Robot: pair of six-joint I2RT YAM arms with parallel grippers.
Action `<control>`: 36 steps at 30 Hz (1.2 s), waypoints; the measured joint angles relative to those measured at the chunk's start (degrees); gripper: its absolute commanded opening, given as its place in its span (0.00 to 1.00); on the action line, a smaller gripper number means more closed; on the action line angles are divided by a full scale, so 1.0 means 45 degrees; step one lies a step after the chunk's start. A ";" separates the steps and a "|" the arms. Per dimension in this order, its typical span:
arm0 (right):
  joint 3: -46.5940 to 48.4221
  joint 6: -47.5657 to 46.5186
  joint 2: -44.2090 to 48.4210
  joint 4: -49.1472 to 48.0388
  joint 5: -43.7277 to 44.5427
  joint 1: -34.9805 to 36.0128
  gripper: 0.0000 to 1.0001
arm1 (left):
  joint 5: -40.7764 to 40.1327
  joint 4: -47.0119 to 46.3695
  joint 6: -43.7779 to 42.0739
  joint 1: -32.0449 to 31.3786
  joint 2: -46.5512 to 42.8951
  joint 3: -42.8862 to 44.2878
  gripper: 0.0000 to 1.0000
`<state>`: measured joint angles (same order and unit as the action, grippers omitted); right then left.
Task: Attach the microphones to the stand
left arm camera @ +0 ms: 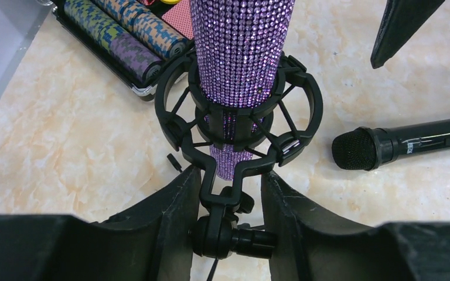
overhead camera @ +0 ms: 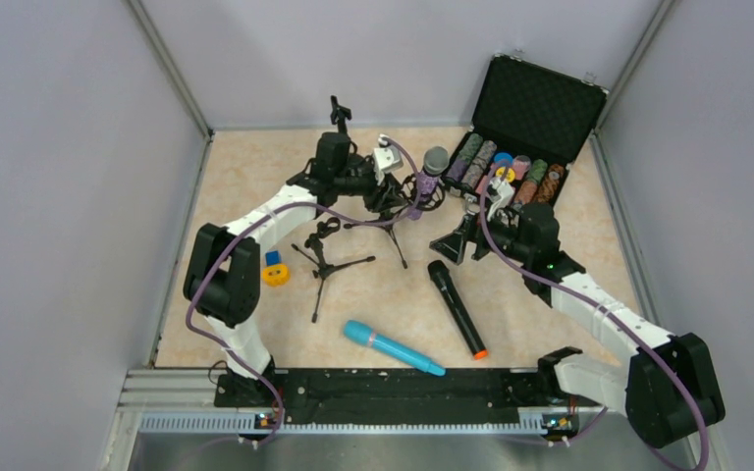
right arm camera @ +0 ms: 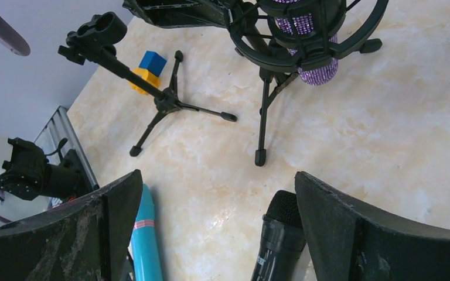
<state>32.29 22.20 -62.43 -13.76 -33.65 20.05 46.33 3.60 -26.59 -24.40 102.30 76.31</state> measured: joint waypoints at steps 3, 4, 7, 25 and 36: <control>0.0000 0.0010 -0.0034 -0.0034 -0.0039 0.0000 0.99 | 0.0141 -0.0083 0.0136 -0.0005 0.0000 -0.0005 0.28; 0.0000 0.0015 -0.0063 -0.0049 -0.0058 0.0000 0.99 | 0.0160 -0.0102 0.0262 0.0000 0.0000 -0.0005 0.23; 0.0000 0.0029 -0.0151 -0.0058 -0.0121 0.0000 0.99 | 0.0214 -0.0146 0.0529 0.0000 0.0000 -0.0005 0.04; 0.0000 0.0019 -0.0165 -0.0068 -0.0131 -0.0005 0.99 | -0.0209 -0.3133 0.3478 0.0000 -0.0539 -0.1180 0.00; 0.0000 0.0015 -0.0267 -0.0238 -0.0155 -0.0015 0.99 | -0.0913 -0.2647 0.3434 -0.0073 -0.2200 -0.1122 0.00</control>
<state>32.29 22.26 -63.64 -14.83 -34.35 19.99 42.22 -8.32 -11.14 -24.73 92.40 71.26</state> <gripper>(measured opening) 0.988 0.456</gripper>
